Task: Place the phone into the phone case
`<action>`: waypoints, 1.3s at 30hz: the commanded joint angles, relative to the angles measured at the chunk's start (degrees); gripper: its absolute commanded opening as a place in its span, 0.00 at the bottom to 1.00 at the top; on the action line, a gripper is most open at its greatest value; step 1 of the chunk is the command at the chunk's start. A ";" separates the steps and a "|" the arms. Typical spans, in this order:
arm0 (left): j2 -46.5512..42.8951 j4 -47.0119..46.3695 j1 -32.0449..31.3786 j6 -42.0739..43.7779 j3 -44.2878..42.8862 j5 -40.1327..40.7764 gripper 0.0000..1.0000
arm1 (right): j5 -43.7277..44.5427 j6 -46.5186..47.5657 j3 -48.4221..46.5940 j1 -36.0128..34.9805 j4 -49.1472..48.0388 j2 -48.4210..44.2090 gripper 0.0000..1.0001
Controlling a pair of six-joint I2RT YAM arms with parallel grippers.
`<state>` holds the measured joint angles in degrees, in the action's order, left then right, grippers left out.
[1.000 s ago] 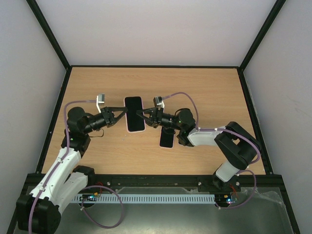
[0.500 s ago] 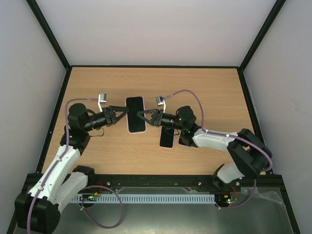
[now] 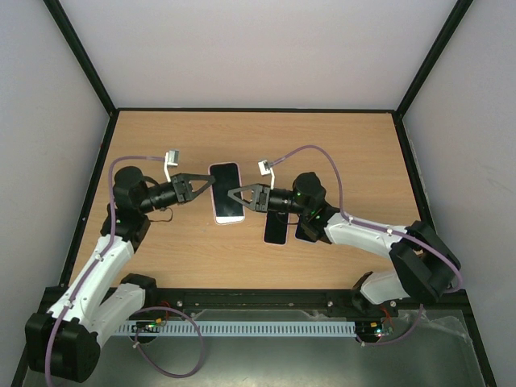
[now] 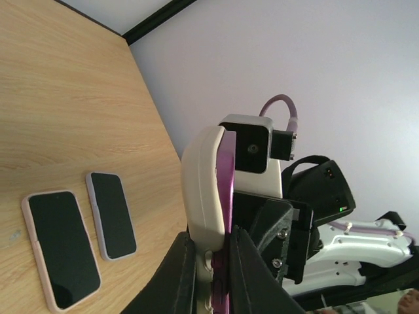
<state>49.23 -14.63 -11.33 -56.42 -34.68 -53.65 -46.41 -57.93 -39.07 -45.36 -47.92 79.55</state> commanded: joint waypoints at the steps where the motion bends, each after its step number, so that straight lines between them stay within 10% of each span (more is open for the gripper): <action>1: -0.47 1.53 -0.09 6.29 -3.64 -2.46 0.02 | 0.75 1.98 -2.44 -0.48 2.43 -2.46 0.31; 6: -1.06 0.67 -0.07 8.31 -4.00 -7.22 0.02 | 2.80 -3.32 -2.96 0.12 0.74 -4.21 0.49; 13: -1.52 2.73 -0.07 11.40 -4.61 -10.82 0.02 | 2.93 -9.97 -2.08 1.44 -5.98 -5.73 0.48; 23: -0.39 9.21 -0.09 17.76 -4.97 -12.30 0.02 | 3.40 -7.91 -2.93 1.97 -5.85 -5.81 0.03; 27: 0.31 11.62 -0.09 19.36 -5.84 -12.90 0.02 | 3.54 -5.78 -3.02 1.95 -3.53 -6.22 0.02; 31: -0.01 11.82 -0.09 19.78 -6.15 -14.29 0.02 | 2.46 -5.27 -5.73 1.96 -0.90 -5.75 0.36; 34: -0.40 12.17 -0.07 19.87 -6.17 -14.39 0.02 | 2.88 -5.10 -7.14 1.99 -0.31 -5.63 0.39; 39: -1.15 12.27 -0.12 19.48 -6.06 -13.70 0.02 | 2.69 -4.87 -7.40 1.97 -1.05 -4.88 0.02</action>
<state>48.71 -3.60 -11.25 -37.95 -39.62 -66.08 -44.12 -62.76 -43.44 -43.48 -45.01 75.35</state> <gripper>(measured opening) 0.069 0.089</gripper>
